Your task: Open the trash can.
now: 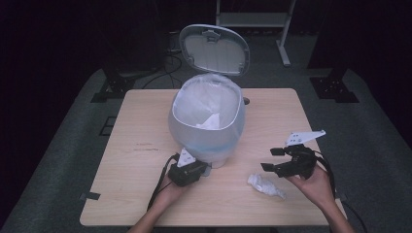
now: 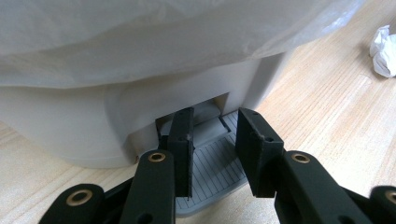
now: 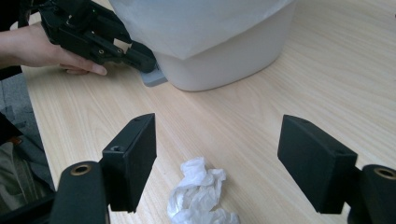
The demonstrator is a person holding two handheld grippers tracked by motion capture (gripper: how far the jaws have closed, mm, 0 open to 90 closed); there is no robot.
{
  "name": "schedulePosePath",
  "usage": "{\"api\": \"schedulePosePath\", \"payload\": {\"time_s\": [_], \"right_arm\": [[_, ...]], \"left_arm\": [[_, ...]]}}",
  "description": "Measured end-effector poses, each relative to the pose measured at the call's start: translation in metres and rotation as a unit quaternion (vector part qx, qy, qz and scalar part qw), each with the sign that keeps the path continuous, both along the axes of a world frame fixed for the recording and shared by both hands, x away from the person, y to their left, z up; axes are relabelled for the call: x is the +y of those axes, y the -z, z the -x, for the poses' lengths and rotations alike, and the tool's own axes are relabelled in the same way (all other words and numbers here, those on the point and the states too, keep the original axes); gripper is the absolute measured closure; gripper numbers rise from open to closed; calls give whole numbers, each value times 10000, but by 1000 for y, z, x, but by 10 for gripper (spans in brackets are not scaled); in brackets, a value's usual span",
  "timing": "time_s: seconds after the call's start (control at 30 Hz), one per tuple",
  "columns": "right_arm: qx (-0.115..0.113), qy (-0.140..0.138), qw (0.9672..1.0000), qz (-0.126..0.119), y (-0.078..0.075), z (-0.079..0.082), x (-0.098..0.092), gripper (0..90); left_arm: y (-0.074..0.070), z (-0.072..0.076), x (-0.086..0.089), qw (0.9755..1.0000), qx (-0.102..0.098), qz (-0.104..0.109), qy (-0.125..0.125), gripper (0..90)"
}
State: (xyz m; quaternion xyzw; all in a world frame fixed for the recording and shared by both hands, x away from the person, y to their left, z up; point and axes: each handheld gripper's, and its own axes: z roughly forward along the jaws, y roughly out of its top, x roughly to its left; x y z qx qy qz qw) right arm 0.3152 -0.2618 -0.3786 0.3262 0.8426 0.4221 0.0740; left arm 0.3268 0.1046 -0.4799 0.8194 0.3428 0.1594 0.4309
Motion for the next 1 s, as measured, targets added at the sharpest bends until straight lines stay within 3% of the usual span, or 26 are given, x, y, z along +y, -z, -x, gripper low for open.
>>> {"api": "schedulePosePath", "payload": {"time_s": [1.0], "right_arm": [[-55,52,9999,153,23,13,-3,270]], "left_arm": [[0,0,0,10000,-14,17,-2,674]]}}
